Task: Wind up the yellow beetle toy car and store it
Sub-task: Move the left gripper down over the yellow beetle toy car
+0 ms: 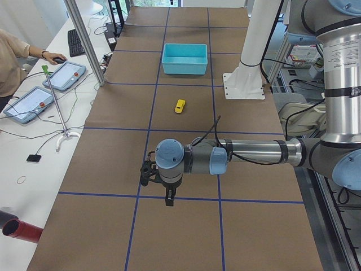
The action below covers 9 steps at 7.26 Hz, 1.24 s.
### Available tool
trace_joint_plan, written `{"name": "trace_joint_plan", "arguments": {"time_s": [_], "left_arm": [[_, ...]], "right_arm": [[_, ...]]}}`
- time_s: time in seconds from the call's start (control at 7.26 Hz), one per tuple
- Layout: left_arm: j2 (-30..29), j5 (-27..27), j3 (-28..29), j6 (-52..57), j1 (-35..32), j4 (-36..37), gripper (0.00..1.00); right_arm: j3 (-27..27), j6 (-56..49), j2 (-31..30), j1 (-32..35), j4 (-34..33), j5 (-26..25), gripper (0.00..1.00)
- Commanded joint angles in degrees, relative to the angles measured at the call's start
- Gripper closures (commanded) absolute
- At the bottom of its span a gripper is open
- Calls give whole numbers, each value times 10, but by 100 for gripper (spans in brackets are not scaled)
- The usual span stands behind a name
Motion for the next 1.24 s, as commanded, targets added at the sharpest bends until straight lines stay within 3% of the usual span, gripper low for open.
{"name": "trace_joint_plan", "arguments": {"time_s": [0.0,0.41,0.69,1.1], "left_arm": [[0,-1,-3,-1,1,-1,0],[-19,10,-20,-1,17,0,0],[-48,11,-42,0,76,0,0],[-138,24,-53,0,185,1,0]], "right_arm": [[-1,0,0,0,0,0,0],[-2,0,0,0,0,-1,0],[-3,0,0,0,2,-1,0],[-3,0,0,0,3,-1,0]]}}
